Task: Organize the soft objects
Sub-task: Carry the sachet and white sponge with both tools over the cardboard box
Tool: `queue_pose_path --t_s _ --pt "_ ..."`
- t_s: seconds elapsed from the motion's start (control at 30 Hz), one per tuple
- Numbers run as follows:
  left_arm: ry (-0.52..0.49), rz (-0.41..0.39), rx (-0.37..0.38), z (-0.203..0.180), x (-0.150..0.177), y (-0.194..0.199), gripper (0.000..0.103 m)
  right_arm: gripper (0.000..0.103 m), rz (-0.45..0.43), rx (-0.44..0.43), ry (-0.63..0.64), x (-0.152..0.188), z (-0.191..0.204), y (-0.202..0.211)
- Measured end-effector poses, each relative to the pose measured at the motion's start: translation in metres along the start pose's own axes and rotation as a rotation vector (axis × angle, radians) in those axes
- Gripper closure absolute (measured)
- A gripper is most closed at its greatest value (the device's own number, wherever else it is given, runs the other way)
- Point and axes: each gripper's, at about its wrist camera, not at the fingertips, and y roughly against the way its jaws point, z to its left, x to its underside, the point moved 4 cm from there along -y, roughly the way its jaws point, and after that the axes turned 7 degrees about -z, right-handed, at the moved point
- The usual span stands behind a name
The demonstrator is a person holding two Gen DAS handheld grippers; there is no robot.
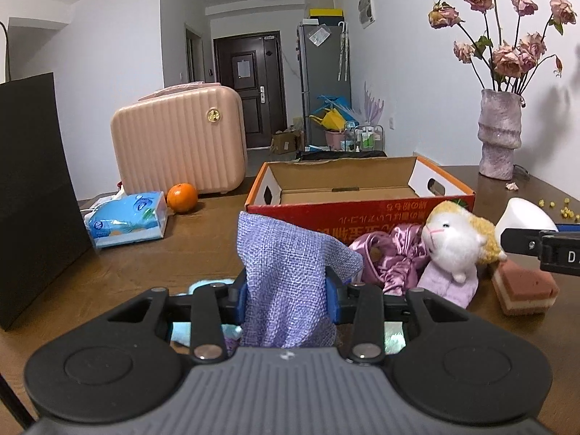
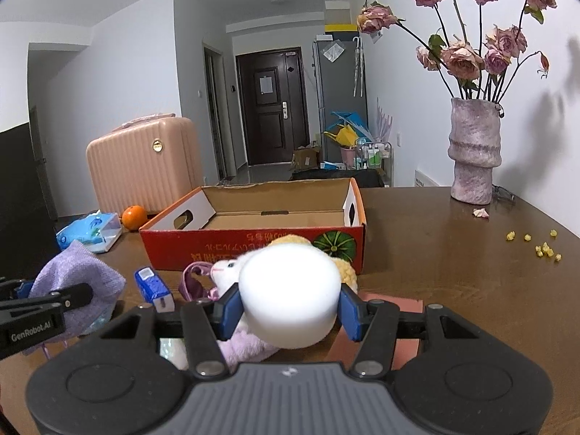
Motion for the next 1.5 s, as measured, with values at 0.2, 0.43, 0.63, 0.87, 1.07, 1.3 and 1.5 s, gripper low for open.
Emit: queue_pose_path --t_s 0.2,0.43,0.63,0.87,1.07,1.3,1.5 --pt "0.007 -0.008 0.007 -0.004 -0.009 -0.007 0.063 0.049 -0.004 -0.001 0.000 -0.008 -0.001 -0.009" --pt "0.022 -0.014 0.008 -0.003 -0.021 -0.017 0.063 0.049 -0.002 -0.002 -0.002 -0.015 -0.003 -0.019" --pt "0.021 -0.007 0.004 -0.005 -0.028 -0.030 0.063 0.049 0.004 -0.003 -0.005 -0.022 -0.005 -0.034" --pt "0.024 -0.004 0.008 -0.008 -0.034 -0.043 0.063 0.049 0.006 -0.004 -0.010 -0.032 -0.009 -0.051" --pt "0.031 -0.001 0.010 -0.011 -0.046 -0.061 0.063 0.049 0.011 -0.010 -0.008 -0.043 -0.012 -0.070" --pt "0.043 -0.001 0.010 -0.013 -0.059 -0.082 0.063 0.049 0.017 -0.019 -0.004 -0.052 -0.013 -0.089" --pt "0.052 0.003 0.010 -0.012 -0.066 -0.098 0.063 0.049 0.026 -0.025 0.001 -0.058 -0.010 -0.106"
